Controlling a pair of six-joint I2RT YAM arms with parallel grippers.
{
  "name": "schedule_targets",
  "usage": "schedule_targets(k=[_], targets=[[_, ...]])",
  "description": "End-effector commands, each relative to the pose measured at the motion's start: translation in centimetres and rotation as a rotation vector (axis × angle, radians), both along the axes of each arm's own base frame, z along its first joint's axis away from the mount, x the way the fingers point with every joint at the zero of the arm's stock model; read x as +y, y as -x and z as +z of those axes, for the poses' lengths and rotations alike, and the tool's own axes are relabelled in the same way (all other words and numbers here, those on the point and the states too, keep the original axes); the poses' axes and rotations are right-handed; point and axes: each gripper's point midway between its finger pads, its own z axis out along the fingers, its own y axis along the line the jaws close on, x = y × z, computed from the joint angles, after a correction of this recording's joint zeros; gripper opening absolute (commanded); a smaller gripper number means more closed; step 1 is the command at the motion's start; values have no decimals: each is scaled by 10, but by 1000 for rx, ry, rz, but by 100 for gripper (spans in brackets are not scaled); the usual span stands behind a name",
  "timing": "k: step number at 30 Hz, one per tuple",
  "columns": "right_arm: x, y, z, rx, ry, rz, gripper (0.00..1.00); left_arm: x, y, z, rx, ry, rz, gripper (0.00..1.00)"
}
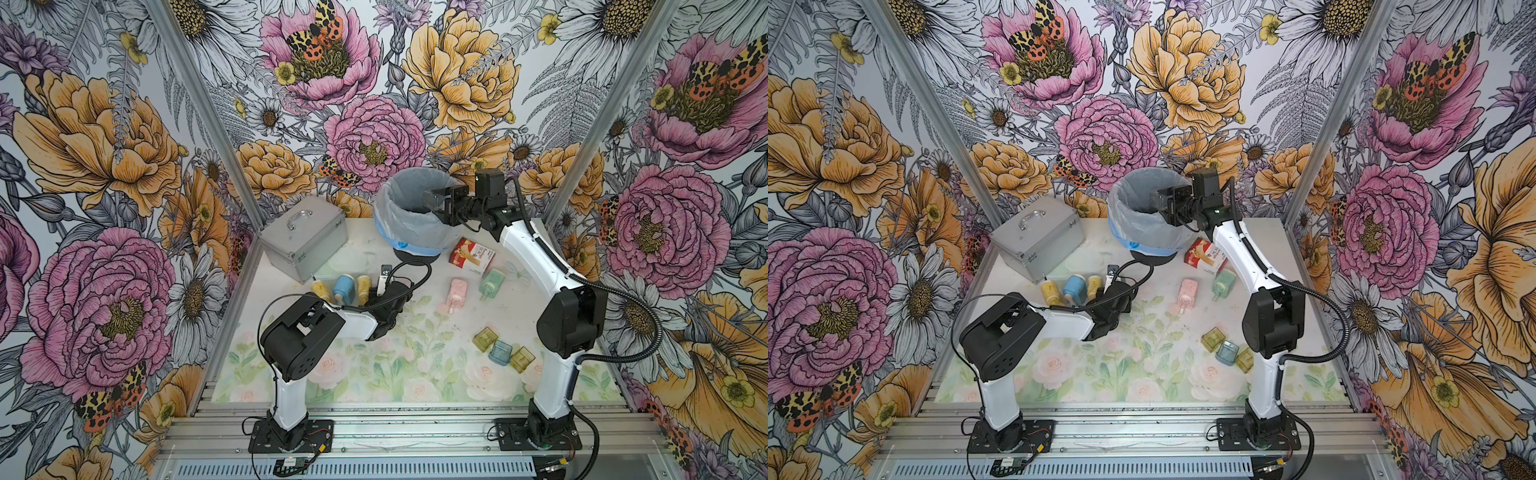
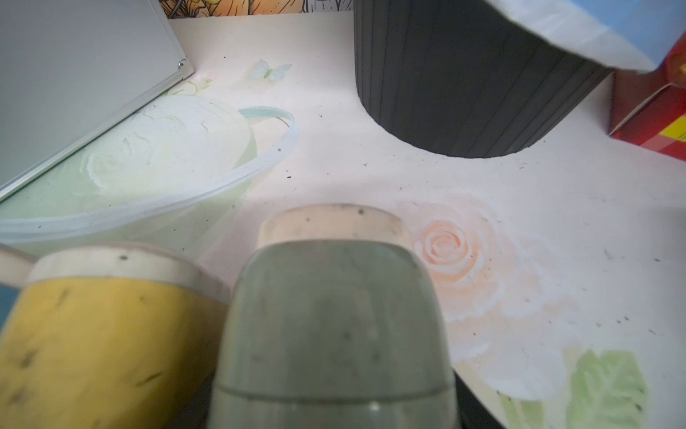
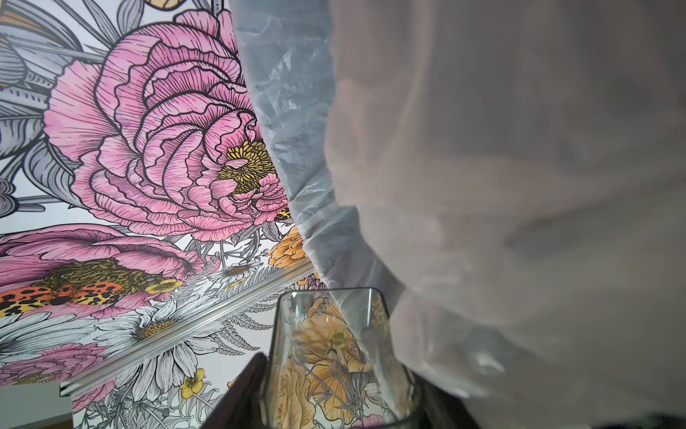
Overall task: Take out the pencil sharpener tray and clean the shavings
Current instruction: Place the pencil sharpener at the center of the board.
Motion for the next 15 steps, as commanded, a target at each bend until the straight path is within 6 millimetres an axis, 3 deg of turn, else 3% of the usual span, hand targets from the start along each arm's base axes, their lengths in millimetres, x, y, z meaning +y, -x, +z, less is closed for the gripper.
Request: schedule_targets(k=[1,7,15], targets=[[0,8,42,-98,-2,13,29,4,2,15,-25,25,25,36],[0,9,45,-111,3,23,29,-1,6,15,-12,10,13,70],[-4,11,53,-145,18,36,29,-3,6,17,-8,-5,22,81]])
